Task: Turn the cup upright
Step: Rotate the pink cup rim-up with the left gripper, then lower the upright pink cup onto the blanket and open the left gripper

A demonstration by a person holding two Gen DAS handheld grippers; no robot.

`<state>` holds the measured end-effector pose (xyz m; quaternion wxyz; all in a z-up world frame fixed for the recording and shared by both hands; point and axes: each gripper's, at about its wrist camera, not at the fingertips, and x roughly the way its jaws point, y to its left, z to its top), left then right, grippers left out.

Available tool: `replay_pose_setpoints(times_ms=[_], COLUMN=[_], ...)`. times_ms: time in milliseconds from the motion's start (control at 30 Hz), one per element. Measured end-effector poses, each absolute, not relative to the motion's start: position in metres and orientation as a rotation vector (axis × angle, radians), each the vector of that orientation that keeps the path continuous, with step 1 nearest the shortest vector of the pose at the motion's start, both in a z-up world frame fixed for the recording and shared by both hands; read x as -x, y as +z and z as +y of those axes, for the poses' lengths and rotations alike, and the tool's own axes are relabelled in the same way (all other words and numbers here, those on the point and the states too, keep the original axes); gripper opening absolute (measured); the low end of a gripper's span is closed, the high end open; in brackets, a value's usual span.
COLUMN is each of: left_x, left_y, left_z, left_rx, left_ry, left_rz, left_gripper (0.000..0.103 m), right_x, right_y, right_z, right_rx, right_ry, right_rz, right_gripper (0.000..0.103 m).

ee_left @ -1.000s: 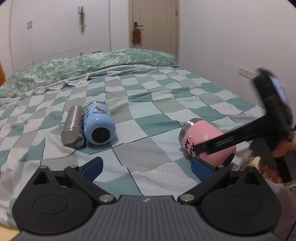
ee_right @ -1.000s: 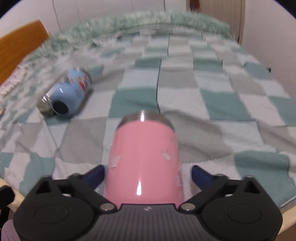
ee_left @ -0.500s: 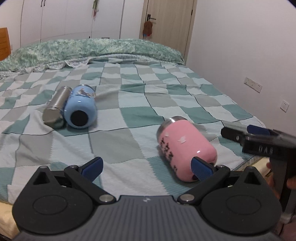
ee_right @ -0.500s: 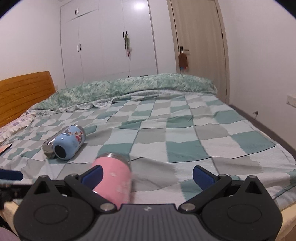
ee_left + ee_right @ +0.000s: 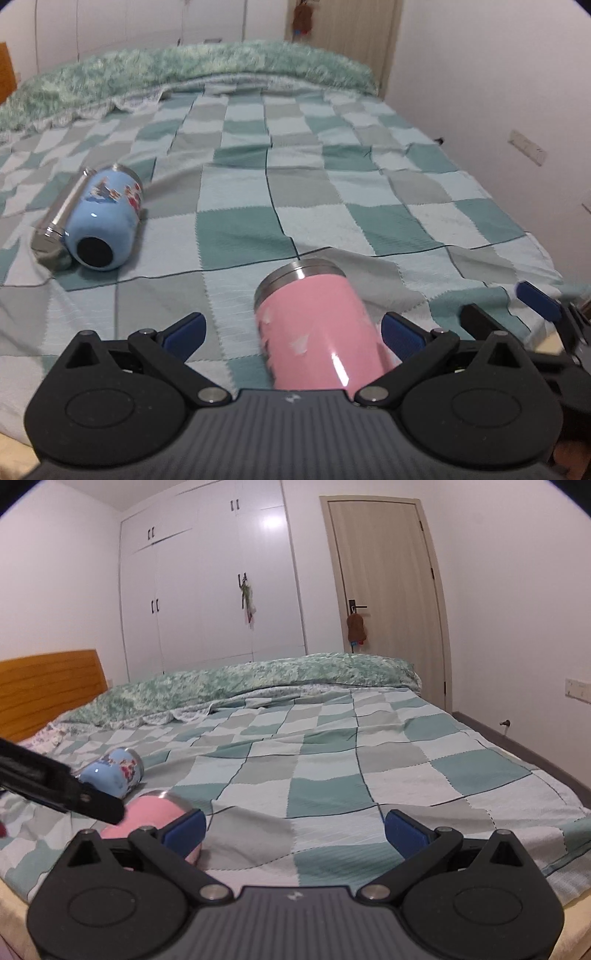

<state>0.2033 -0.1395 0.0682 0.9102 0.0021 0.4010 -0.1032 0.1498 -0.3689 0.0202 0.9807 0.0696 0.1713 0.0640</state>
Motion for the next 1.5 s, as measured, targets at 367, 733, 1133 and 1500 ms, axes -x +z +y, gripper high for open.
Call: replay_pose_setpoints(times_ms=[367, 733, 1133, 1500], left_x=[-0.252, -0.240, -0.189, -0.165], left_y=[0.040, 0.039, 0.064, 0.089], left_z=[-0.156, -0.159, -0.149, -0.167], left_rx=[0.064, 0.086, 0.075, -0.044], left_ry=[-0.169, -0.208, -0.301, -0.339], left_rz=[1.018, 0.987, 0.799, 0.561], left_gripper=[0.093, 0.088, 0.086, 0.086], right_x=[-0.174, -0.173, -0.161, -0.147], right_y=[0.011, 0.004, 0.003, 0.006], right_z=[-0.372, -0.375, -0.371, -0.376], right_rx=[-0.135, -0.175, -0.168, -0.178], right_ry=[0.172, 0.159, 0.136, 0.100], right_rz=[0.365, 0.378, 0.336, 0.293], right_gripper=[0.103, 0.103, 0.103, 0.103])
